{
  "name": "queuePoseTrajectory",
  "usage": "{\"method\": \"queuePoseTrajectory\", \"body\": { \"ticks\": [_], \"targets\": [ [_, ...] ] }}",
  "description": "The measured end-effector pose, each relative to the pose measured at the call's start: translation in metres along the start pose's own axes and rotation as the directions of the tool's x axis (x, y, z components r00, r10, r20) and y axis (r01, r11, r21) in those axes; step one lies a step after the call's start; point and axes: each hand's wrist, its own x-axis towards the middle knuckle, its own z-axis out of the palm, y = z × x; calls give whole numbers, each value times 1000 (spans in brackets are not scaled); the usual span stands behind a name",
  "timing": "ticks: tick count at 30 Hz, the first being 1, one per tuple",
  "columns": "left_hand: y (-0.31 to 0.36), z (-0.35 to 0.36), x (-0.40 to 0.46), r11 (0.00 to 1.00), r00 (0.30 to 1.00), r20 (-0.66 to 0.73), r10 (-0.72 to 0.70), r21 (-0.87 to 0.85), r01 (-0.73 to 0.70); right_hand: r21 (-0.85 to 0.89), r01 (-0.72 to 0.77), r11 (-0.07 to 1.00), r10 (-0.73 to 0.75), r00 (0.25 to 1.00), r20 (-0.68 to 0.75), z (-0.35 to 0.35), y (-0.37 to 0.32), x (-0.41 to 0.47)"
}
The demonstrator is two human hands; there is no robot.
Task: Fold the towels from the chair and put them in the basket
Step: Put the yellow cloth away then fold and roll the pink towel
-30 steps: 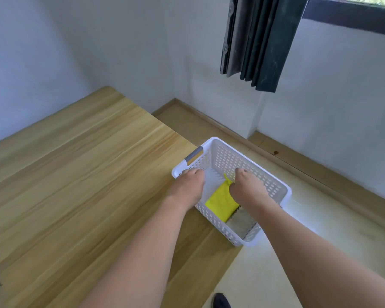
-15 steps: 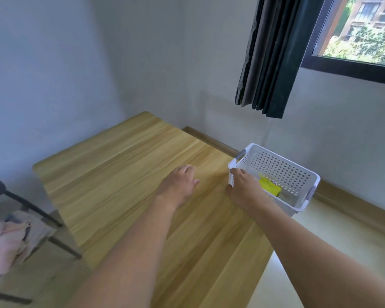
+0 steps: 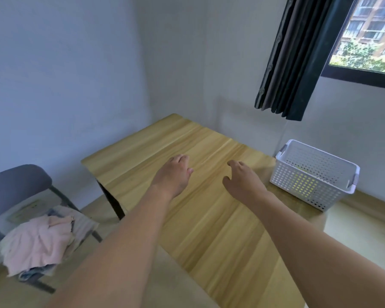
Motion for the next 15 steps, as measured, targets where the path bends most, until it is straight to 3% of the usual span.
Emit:
{"method": "queuePoseTrajectory", "body": {
  "ticks": [9, 15],
  "targets": [
    [-130, -54, -74, 996, 996, -39, -76, -45, 74, 12, 31, 999, -31, 999, 24, 51, -123, -23],
    [-245, -87, -103, 997, 997, -27, -75, -35, 74, 33, 38, 999, -39, 999, 31, 110, -243, -23]
  ]
}}
